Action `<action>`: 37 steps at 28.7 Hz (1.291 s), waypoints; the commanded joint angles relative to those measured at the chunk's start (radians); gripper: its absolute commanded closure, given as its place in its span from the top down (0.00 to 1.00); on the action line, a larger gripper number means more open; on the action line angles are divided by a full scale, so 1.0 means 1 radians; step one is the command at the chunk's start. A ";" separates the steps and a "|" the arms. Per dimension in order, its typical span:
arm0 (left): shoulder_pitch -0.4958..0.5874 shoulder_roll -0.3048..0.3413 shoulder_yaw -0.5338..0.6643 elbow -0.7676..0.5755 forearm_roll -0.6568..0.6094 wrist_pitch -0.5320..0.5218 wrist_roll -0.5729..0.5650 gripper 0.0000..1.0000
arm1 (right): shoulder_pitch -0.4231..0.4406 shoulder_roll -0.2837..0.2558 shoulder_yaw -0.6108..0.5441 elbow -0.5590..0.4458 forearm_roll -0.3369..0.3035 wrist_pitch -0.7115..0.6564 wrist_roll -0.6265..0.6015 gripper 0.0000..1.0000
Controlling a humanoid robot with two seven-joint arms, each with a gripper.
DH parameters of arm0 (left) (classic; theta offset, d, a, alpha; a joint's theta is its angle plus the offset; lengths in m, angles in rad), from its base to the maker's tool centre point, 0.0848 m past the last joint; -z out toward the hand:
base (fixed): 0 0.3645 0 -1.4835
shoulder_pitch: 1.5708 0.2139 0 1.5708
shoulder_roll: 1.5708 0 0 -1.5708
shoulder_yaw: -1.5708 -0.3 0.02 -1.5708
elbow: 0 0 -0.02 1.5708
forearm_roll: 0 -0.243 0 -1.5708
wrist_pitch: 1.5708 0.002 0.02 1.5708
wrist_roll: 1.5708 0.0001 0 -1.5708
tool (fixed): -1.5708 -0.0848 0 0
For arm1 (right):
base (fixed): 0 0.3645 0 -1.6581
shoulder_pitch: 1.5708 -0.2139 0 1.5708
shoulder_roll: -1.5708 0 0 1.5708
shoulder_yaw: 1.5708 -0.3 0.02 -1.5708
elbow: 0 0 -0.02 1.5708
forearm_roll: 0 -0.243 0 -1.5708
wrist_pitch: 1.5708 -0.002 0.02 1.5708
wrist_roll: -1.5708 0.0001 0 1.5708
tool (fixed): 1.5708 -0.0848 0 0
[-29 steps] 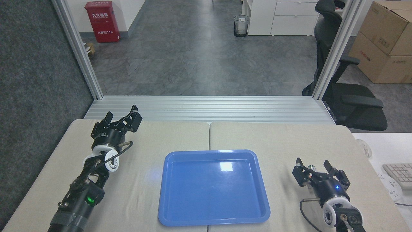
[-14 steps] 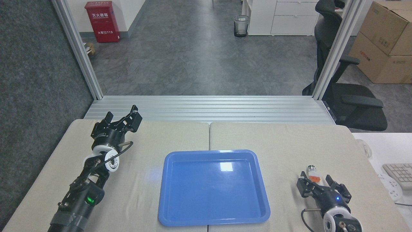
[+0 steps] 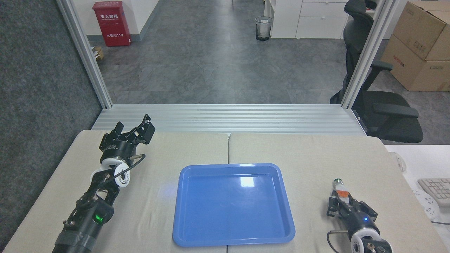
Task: Pick up switch part and place in tray
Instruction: 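Close the right gripper on the switch part and lift it, then carry the switch part over the blue tray and lower it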
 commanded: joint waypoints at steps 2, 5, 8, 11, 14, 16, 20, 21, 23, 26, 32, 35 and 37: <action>0.000 -0.001 -0.001 0.000 0.000 0.000 0.000 1.00 | -0.087 0.035 -0.045 -0.198 0.002 -0.001 0.015 0.00; 0.000 -0.001 -0.001 0.000 0.000 0.000 0.000 1.00 | -0.123 0.060 0.060 -0.321 0.013 -0.001 0.061 0.00; 0.000 0.000 -0.001 0.000 0.000 0.000 0.000 1.00 | -0.150 0.087 0.238 -0.425 0.040 -0.006 0.084 0.00; 0.000 0.000 0.001 0.000 0.000 0.000 0.000 1.00 | -0.145 0.109 0.383 -0.482 0.107 -0.013 0.125 0.00; 0.000 0.000 0.001 0.000 0.000 0.000 0.000 1.00 | -0.136 0.138 0.453 -0.484 0.138 -0.047 0.127 0.00; 0.000 0.000 -0.001 0.000 0.000 -0.001 0.000 1.00 | -0.133 0.140 0.484 -0.484 0.141 -0.066 0.127 0.00; 0.000 0.000 -0.001 0.000 0.000 -0.001 0.000 1.00 | -0.090 0.144 0.523 -0.475 0.143 -0.069 0.144 0.00; 0.000 0.000 0.001 0.000 0.000 0.000 0.000 1.00 | -0.081 0.146 0.530 -0.467 0.144 -0.066 0.157 0.00; 0.000 0.000 0.001 0.000 0.000 0.000 0.000 1.00 | -0.050 0.146 0.536 -0.430 0.146 -0.064 0.181 0.00; 0.000 0.000 0.001 0.000 0.000 0.000 0.000 1.00 | -0.007 0.147 0.538 -0.363 0.148 -0.061 0.182 0.00; 0.000 0.000 -0.001 0.000 0.000 -0.001 0.000 1.00 | 0.005 0.146 0.527 -0.314 0.154 -0.059 0.182 0.23; 0.000 0.000 0.001 0.000 0.000 0.000 0.000 1.00 | -0.002 0.141 0.520 -0.272 0.155 -0.034 0.182 0.68; 0.000 -0.001 -0.001 0.000 0.000 -0.001 0.000 1.00 | -0.008 0.143 0.509 -0.246 0.154 -0.001 0.181 0.70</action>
